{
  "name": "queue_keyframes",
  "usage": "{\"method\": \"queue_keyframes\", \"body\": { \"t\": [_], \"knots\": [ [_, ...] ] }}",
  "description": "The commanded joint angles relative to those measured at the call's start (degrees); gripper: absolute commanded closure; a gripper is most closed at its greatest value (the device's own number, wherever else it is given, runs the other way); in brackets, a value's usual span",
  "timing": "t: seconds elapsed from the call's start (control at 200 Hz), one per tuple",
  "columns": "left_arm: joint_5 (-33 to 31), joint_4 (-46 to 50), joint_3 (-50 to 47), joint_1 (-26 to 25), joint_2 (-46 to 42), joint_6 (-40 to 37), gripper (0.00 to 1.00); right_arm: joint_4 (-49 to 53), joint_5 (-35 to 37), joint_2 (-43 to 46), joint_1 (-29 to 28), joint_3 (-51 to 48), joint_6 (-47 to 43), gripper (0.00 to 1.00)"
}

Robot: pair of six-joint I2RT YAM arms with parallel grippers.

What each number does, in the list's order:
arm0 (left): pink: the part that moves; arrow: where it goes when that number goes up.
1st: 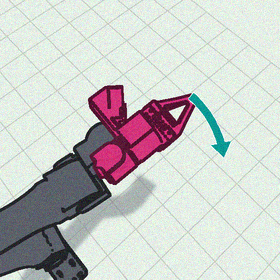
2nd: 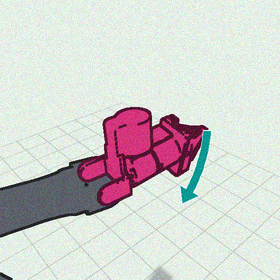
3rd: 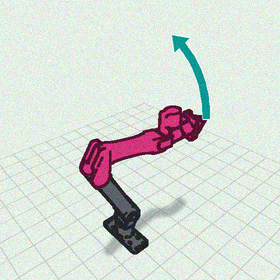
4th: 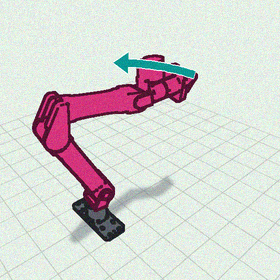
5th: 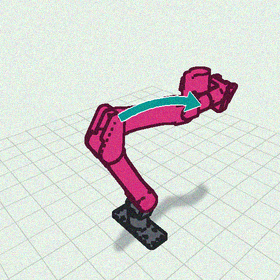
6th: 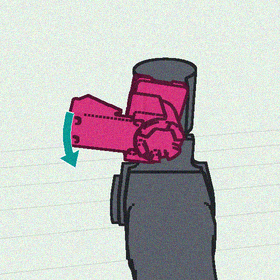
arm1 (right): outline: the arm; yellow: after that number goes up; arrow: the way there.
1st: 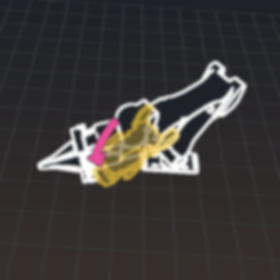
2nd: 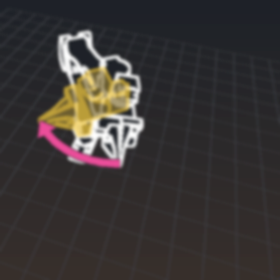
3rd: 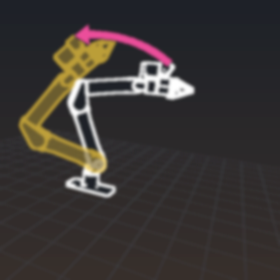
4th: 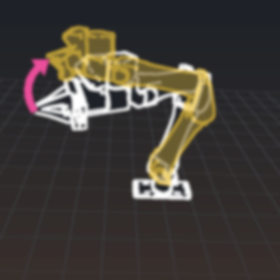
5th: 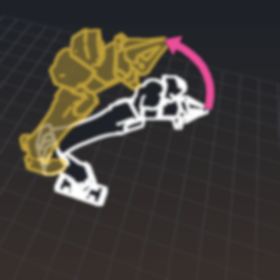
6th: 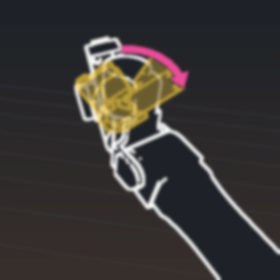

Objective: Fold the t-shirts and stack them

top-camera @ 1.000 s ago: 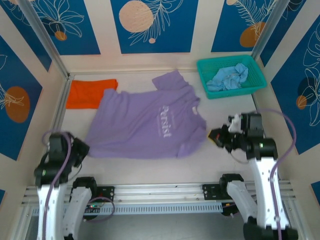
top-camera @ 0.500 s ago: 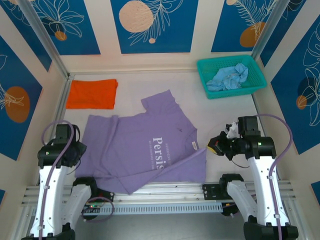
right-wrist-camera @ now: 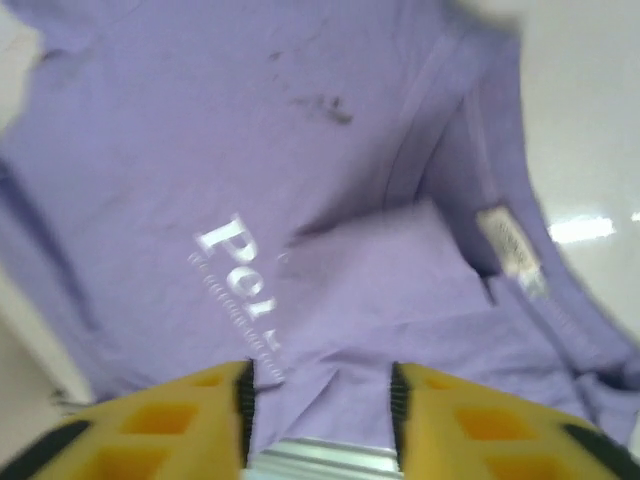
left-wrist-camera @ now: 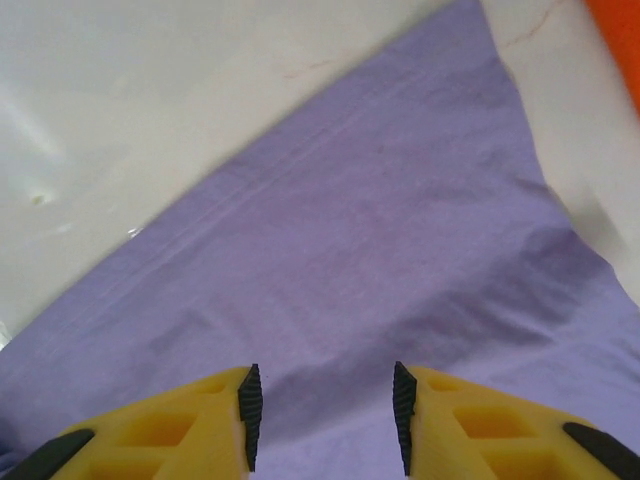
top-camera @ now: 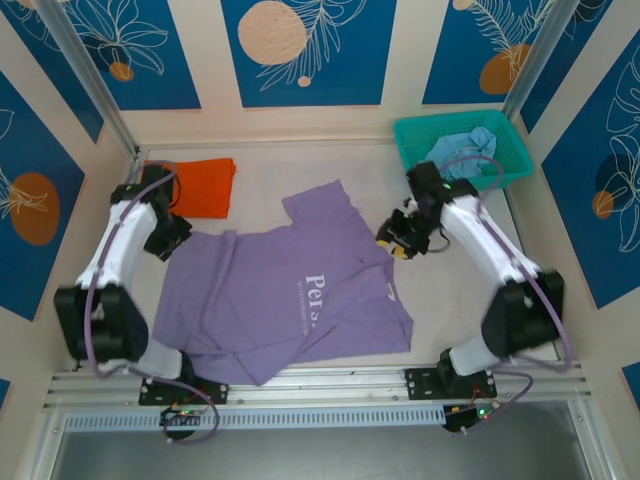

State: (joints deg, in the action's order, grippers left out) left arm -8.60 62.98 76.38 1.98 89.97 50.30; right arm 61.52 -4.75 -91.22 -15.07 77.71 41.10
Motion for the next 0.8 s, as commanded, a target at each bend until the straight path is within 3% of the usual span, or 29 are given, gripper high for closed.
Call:
{"method": "queue_keyframes", "body": {
  "t": [0.0,0.06,0.12,0.285,0.46,0.645,0.795],
  "knots": [
    [2.0,1.2,4.8,-0.1,8.3,-2.6,0.59,3.8,9.5,-9.2,-1.5,7.3,-1.0,0.46],
    [1.1,0.8,6.1,-0.1,12.0,-2.8,0.59,0.7,9.8,-13.0,-2.5,11.4,-1.4,0.41],
    [1.7,-1.1,6.2,0.0,14.5,-3.1,0.59,-1.7,5.4,-19.9,-3.2,18.0,-2.2,0.41],
    [1.3,-4.8,4.1,0.0,18.9,-2.2,0.61,3.8,3.8,-41.6,-6.6,44.4,-4.6,0.54],
    [-1.4,-7.1,1.8,0.4,21.5,-1.8,0.65,7.9,0.4,-56.5,-7.8,62.8,-2.9,0.61],
    [-2.0,-10.5,-1.0,0.6,22.7,0.9,0.67,7.8,2.9,-61.4,-7.0,64.8,-2.4,0.63],
    [-4.9,-11.4,-0.4,0.7,24.6,2.9,0.68,9.1,7.5,-63.5,-2.6,63.2,1.1,0.65]
  ]
}}
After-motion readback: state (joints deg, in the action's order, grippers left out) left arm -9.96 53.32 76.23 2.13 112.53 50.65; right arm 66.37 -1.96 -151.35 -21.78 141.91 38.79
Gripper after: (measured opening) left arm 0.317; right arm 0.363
